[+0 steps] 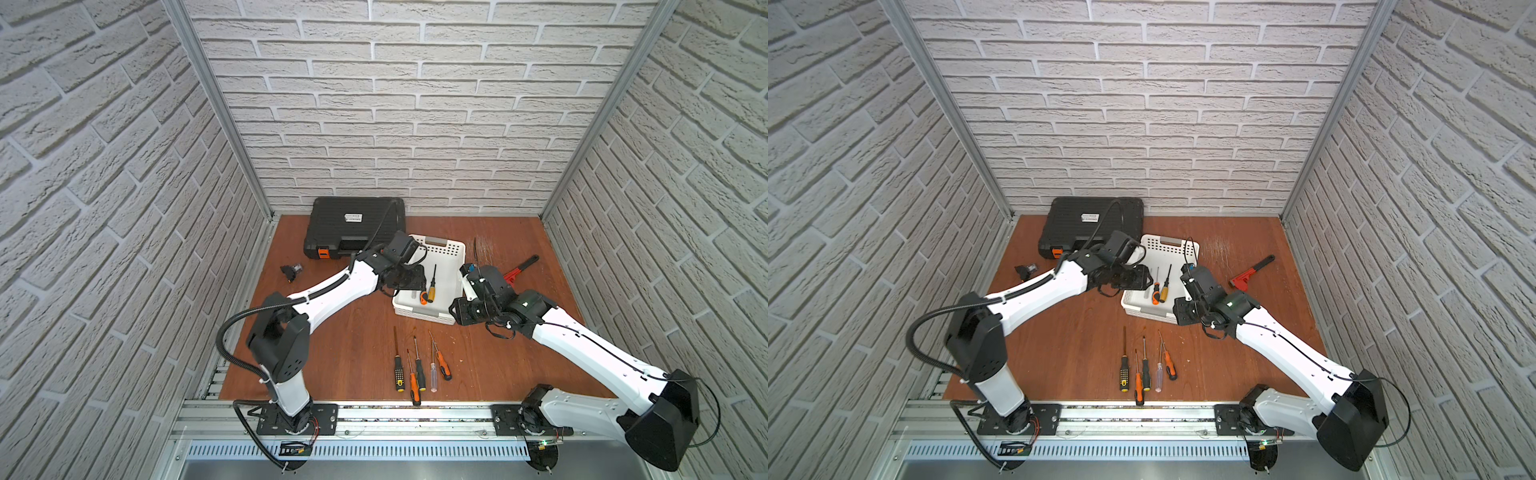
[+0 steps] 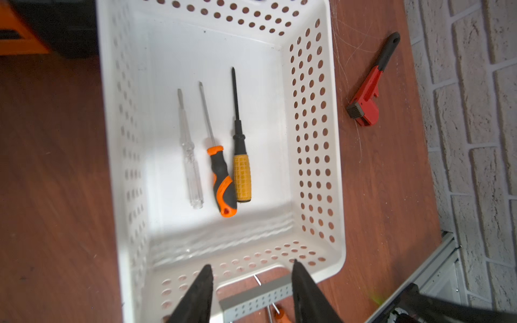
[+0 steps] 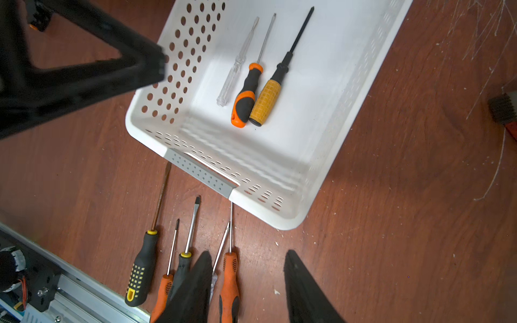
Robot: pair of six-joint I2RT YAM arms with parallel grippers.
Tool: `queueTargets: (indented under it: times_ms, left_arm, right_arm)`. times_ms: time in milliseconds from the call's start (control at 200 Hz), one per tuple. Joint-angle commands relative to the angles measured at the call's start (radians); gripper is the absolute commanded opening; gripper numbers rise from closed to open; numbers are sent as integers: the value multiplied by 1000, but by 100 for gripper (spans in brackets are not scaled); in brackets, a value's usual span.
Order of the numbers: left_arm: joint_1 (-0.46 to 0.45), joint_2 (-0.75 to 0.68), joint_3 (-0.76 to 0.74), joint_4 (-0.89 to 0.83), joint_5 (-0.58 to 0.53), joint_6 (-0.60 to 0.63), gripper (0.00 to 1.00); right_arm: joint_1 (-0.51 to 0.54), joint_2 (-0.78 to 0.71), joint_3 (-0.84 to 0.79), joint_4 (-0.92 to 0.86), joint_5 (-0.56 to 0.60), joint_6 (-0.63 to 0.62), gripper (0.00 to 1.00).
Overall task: Put the screwdriver in the bin
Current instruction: 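Open the left gripper and withdraw it while the right gripper reaches the orange screwdriver, then grasp the orange-handled screwdriver with the right gripper and lift it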
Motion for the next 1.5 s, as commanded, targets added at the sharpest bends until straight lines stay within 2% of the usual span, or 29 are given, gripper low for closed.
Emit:
queueTargets:
  times_ms: [0,320,370,475,535,660,885,1075,1495]
  left_arm:
    - [25,-119,-122,38,-58,42,48]
    - [84,-377,-400,18,-229,15,53]
    - [85,-413,-435,10,-252,-6,57]
    - [89,-475,-504,19,-292,-36,60]
    - [96,-491,-528,20,-304,-46,61]
    - [104,-489,-541,23,-304,-66,61]
    - [106,-483,-551,29,-302,-83,61]
    - [107,-465,-543,34,-292,-85,60]
    - [111,-444,-514,22,-284,-57,60]
  right_arm:
    - [30,3,-6,-37,18,1,44]
    - [240,5,-135,-45,53,165,44]
    - [279,11,-153,-38,60,202,44]
    - [374,63,-176,-14,101,257,45]
    - [395,120,-171,0,100,267,45]
    - [410,207,-145,44,102,261,45]
    - [409,279,-122,47,155,262,47]
    - [399,336,-121,77,144,264,46]
    - [365,339,-151,117,113,268,38]
